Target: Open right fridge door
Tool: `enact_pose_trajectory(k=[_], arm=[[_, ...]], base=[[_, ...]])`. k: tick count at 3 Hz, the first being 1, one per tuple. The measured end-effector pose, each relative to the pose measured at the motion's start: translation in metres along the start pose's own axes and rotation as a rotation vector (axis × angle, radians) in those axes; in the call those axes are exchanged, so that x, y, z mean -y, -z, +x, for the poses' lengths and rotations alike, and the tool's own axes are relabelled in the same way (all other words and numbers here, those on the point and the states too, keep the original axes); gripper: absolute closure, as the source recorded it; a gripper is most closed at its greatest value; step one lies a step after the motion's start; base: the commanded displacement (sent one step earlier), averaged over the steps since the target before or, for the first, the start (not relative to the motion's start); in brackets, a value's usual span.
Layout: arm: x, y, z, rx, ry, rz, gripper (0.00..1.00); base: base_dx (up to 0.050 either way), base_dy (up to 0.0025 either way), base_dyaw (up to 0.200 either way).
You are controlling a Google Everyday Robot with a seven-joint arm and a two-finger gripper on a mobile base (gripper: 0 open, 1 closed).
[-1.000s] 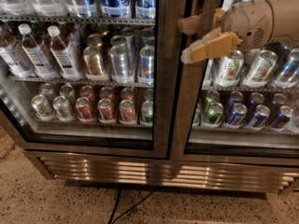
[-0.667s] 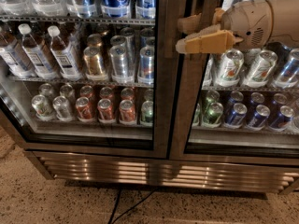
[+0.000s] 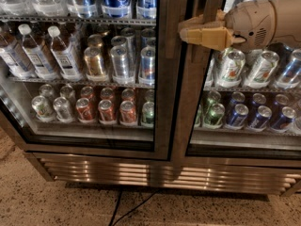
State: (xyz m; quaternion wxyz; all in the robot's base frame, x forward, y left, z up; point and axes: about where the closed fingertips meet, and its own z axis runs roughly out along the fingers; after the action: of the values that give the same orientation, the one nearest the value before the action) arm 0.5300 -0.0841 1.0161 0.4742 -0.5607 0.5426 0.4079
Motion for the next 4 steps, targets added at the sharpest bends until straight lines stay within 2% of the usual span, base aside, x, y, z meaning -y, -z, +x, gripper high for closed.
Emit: enact_pose_trajectory(k=[1, 2, 4], arm=[[0.0, 0.0, 0.0, 0.0, 0.0, 0.0, 1.0], [0.0, 0.0, 0.0, 0.0, 0.0, 0.0, 1.0], [0.0, 0.0, 0.0, 0.0, 0.0, 0.0, 1.0]], base=[[0.0, 0.0, 0.0], [-0.049, 0.00002, 0.0], [-0.043, 0.00218, -0.103]])
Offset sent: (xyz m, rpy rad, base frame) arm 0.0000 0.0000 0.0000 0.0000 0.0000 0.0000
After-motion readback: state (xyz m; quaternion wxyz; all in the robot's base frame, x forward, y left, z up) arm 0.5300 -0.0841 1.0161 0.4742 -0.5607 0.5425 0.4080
